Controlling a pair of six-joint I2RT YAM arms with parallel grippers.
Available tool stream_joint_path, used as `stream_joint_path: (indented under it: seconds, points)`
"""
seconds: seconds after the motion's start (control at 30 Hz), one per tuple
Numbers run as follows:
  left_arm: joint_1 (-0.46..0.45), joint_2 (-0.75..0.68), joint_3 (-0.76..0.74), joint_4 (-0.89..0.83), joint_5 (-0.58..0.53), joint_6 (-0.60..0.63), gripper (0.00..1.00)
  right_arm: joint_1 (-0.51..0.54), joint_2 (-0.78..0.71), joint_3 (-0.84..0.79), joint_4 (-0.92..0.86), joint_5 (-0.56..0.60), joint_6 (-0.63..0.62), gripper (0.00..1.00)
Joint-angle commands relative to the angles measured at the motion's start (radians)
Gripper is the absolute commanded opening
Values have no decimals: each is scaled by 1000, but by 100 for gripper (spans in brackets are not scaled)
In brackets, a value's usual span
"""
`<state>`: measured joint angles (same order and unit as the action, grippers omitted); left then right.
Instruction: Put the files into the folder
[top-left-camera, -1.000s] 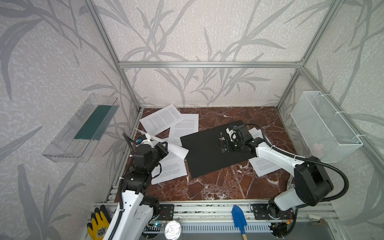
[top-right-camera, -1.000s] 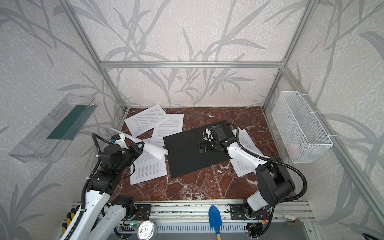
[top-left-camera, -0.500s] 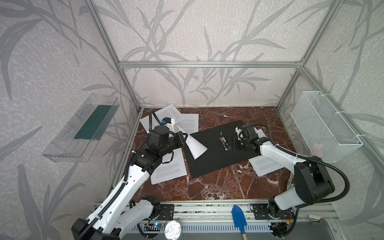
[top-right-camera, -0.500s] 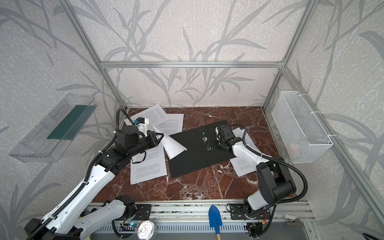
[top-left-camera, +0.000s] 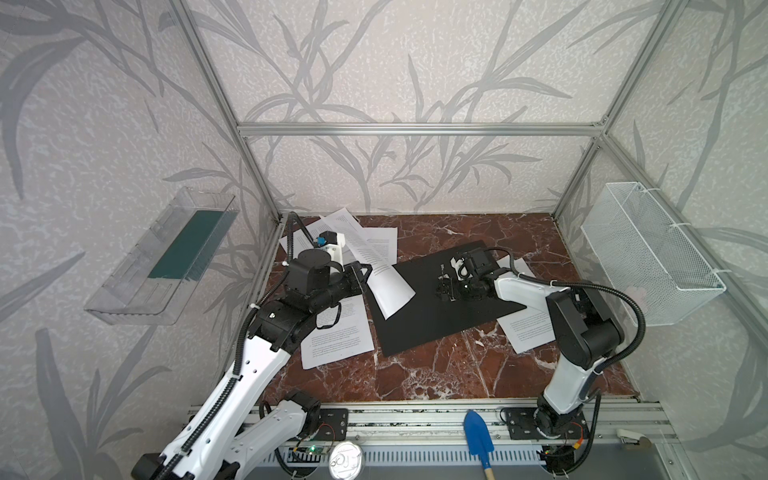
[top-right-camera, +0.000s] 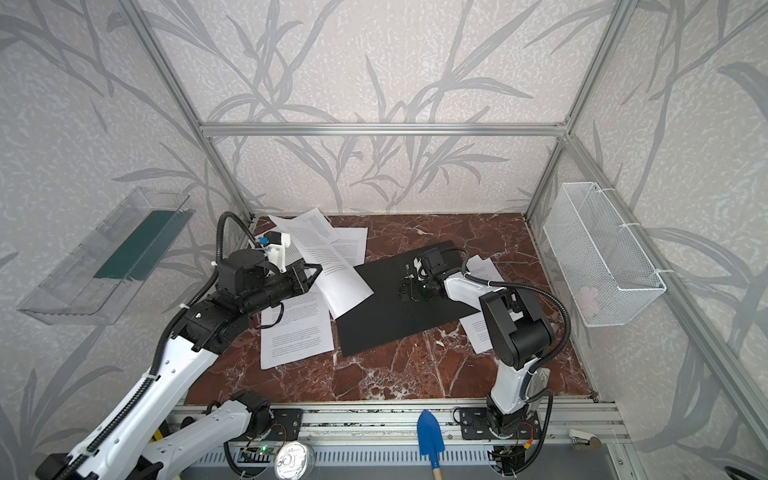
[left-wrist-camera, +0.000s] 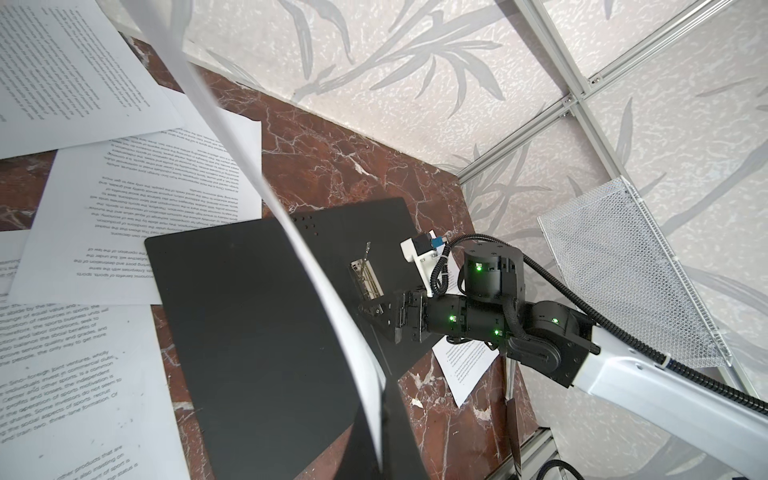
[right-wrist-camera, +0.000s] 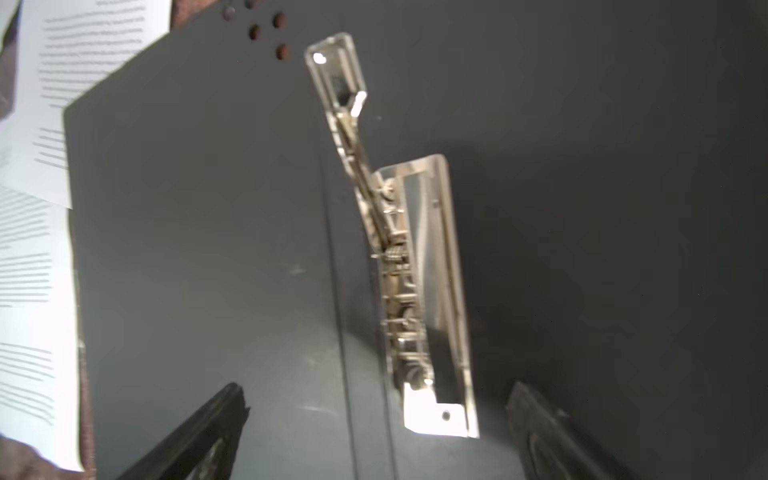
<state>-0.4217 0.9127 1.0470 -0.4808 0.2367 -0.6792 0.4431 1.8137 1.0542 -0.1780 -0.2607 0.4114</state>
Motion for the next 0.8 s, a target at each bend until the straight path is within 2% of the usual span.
stream_joint_path:
  seconds: [0.0,0.23,0.37,0.53,0.67,0.77]
  points:
    - [-2,-18,32,-58,-44,29,0,26,30,7,-3,-34,39,99]
    - [-2,-11,56,-68,-71,34,0,72,34,-36,69,-103,145,99]
    - [-1,5,64,-67,-68,33,0,118,20,-35,77,-97,175,99]
    - [-1,26,65,-51,-56,24,0,160,-11,-43,113,-145,198,99]
    - [-2,55,71,-32,-15,19,0,138,-94,-51,74,-126,165,99]
    - [-4,85,81,-8,36,12,0,72,-198,-94,55,-105,161,99]
